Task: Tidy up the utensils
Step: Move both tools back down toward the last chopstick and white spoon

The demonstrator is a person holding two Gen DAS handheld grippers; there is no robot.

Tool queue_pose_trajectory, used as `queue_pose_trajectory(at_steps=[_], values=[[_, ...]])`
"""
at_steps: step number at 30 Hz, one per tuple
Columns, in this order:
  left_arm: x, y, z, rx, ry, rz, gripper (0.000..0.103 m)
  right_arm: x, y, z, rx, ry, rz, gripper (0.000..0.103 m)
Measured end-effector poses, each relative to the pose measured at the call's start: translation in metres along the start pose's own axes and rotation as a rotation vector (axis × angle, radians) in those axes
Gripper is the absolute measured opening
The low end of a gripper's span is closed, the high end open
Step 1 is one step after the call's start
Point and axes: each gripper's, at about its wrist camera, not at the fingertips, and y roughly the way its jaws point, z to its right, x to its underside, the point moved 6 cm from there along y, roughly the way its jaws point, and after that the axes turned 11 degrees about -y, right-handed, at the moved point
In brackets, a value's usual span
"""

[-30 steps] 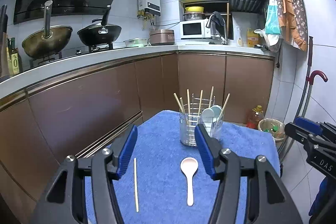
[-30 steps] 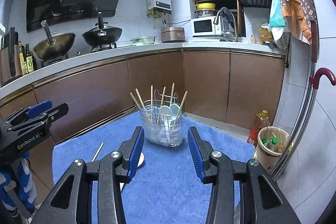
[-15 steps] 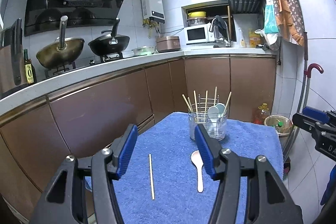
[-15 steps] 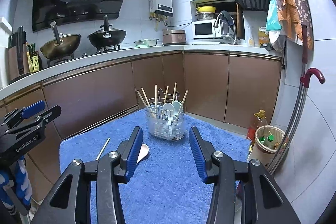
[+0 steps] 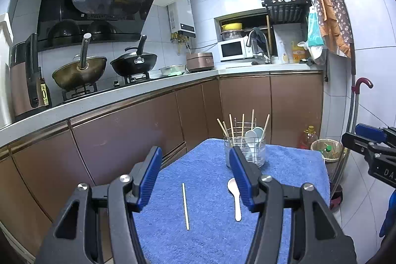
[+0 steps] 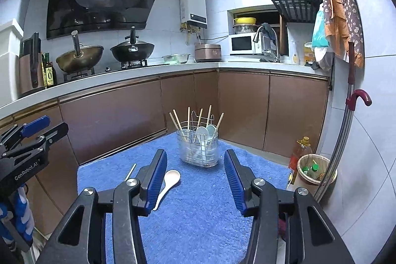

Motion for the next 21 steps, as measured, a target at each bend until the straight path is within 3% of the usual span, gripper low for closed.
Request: queue_pose_trajectory(at_steps=[21], values=[[0.038, 0.058, 0.005, 0.048, 0.002, -0.158, 0.055, 0.032, 0.055, 0.004, -0.014, 0.014, -0.136, 0.046]])
